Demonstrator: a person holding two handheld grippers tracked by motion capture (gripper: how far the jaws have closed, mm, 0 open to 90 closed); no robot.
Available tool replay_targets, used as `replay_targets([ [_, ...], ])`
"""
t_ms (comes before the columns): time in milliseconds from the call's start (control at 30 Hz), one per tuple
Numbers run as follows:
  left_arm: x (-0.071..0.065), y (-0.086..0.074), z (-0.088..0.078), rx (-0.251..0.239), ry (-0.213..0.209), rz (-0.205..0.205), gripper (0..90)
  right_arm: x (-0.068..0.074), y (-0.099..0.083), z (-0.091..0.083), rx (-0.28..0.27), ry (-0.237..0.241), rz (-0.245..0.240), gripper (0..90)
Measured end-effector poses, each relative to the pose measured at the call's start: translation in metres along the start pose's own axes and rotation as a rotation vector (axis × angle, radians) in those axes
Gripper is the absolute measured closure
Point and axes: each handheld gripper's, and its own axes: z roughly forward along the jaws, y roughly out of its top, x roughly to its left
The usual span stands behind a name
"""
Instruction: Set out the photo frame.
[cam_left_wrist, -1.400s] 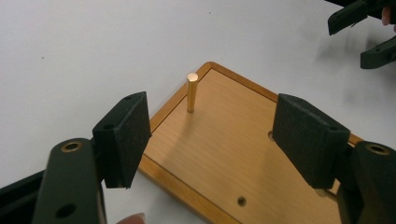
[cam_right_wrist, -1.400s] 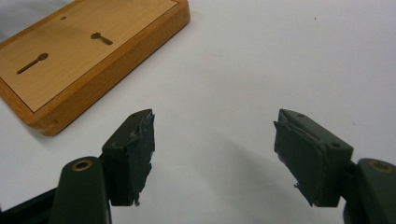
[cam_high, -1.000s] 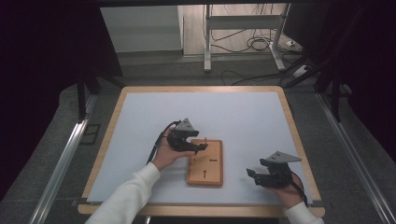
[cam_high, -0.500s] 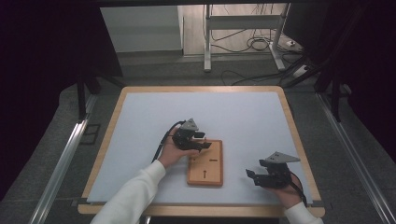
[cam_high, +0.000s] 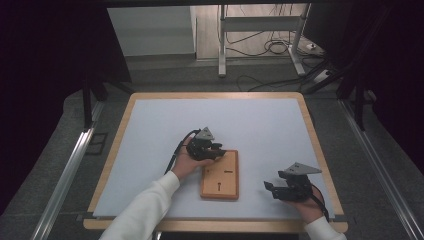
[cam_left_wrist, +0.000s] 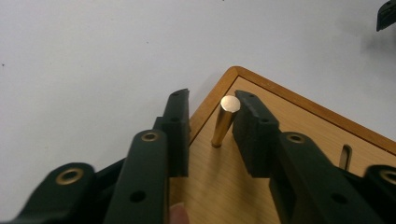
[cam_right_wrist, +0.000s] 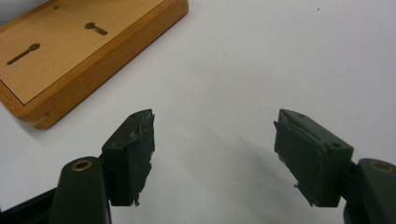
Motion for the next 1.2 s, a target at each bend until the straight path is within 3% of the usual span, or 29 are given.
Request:
replay_targets([
  [367,-0.002,0.001,0.005,0.000,-0.020,0.001,82.3,0.000,-0.001,0.002,0.009,-0.002,-0.005,28.9],
  [633,0.003,0.000,0.005,0.005,-0.054,-0.028,82.9,0.002,-0.001,0.004,0.013,-0.006,-0.019,28.9],
  [900,0.008,0.005,0.005,0.046,-0.088,-0.034,82.3,0.005,0.001,0.004,0.001,-0.006,-0.033,28.9],
  [967,0.008,0.005,0.005,0.038,-0.100,-0.053,82.1,0.006,0.001,0.003,-0.003,-0.004,-0.039,28.9],
  [1000,0.010,0.005,0.005,0.052,-0.101,-0.038,82.0,0.007,0.002,0.003,-0.007,-0.004,-0.045,28.9],
  [1200,0.013,0.005,0.005,0.054,-0.126,-0.058,81.5,0.019,0.005,0.002,-0.036,0.000,-0.115,28.9],
])
